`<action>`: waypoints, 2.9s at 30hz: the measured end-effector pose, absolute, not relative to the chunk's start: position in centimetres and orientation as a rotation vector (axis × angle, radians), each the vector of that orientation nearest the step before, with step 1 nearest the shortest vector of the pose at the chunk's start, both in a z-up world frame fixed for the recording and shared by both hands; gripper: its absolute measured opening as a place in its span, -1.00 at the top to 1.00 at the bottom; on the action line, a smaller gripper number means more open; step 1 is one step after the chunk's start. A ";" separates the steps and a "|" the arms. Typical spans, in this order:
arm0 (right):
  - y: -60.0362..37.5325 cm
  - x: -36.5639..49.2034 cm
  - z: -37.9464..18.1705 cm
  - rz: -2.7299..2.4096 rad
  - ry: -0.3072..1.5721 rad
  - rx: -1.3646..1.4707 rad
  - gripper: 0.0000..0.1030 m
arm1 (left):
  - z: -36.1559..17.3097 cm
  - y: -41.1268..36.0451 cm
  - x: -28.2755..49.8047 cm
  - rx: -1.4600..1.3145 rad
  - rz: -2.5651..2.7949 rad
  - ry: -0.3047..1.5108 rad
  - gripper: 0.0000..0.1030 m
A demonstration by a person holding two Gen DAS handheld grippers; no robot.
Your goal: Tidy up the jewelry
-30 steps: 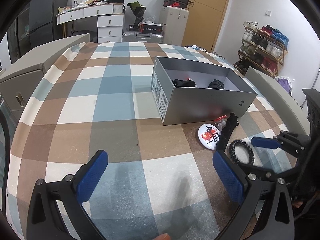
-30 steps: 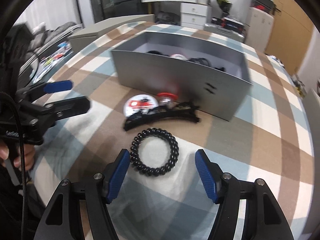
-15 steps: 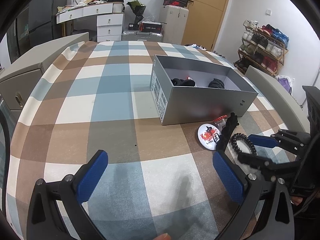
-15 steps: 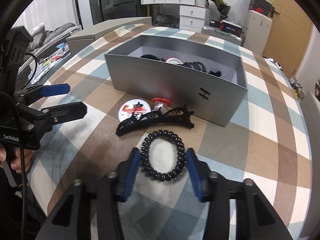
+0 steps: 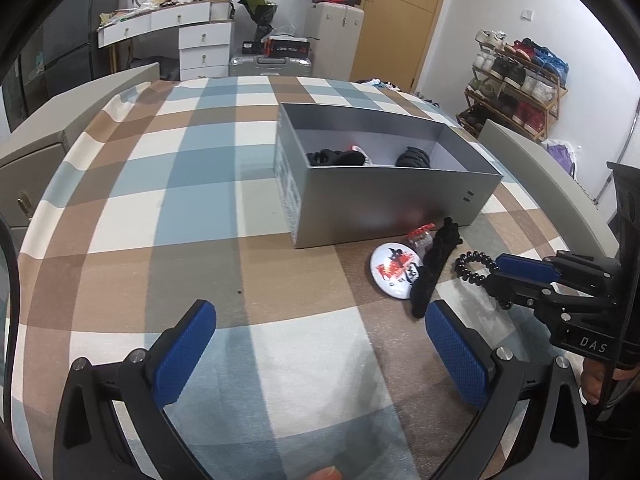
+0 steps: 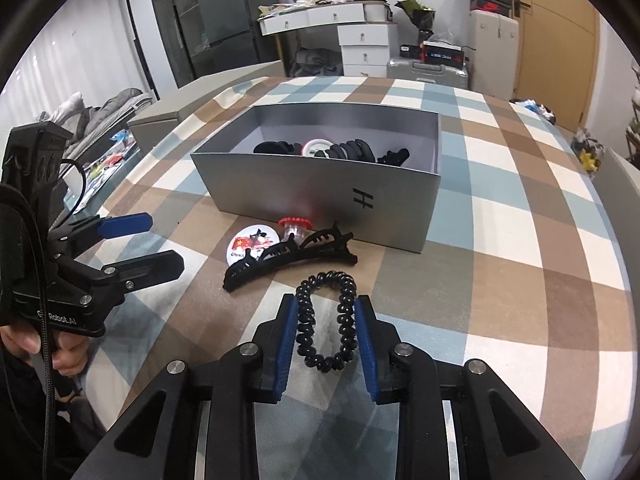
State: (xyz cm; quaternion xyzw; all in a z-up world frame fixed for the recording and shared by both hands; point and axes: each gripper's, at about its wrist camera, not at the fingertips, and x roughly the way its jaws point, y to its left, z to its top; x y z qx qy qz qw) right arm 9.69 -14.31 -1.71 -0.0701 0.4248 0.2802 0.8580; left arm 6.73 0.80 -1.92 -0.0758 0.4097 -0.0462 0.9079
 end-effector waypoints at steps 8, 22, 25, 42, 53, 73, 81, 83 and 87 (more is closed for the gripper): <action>-15.5 9.5 -1.4 0.587 0.887 -0.109 0.46 | -1.6 -0.1 7.0 -0.138 -0.120 0.842 -0.98; -18.1 9.4 -1.5 0.515 0.893 -0.060 0.46 | -1.4 -3.9 7.8 0.001 -0.287 0.836 -0.01; -18.5 9.4 -1.6 0.498 0.899 -0.058 0.46 | -1.4 -4.5 7.8 0.023 -0.325 0.828 0.15; -19.9 8.6 -2.0 0.478 0.914 -0.040 0.36 | -2.0 -6.5 8.7 0.138 -0.325 0.865 0.74; -19.5 8.9 -2.4 0.460 0.921 -0.070 0.14 | -2.0 -5.3 7.0 0.097 -0.323 0.899 0.74; -18.0 9.0 -2.8 0.420 0.916 -0.213 -0.08 | -2.5 -6.3 7.6 0.120 -0.303 0.883 0.54; -17.8 9.0 -2.9 0.419 0.902 -0.225 0.11 | -2.4 -4.9 7.2 0.048 -0.307 0.885 0.75; -18.0 8.9 -2.7 0.427 0.900 -0.222 0.36 | -2.2 -4.5 6.9 0.030 -0.309 0.879 0.75; -18.5 8.8 -2.6 0.437 0.898 -0.188 0.58 | -1.8 -4.3 6.7 0.011 -0.305 0.862 0.75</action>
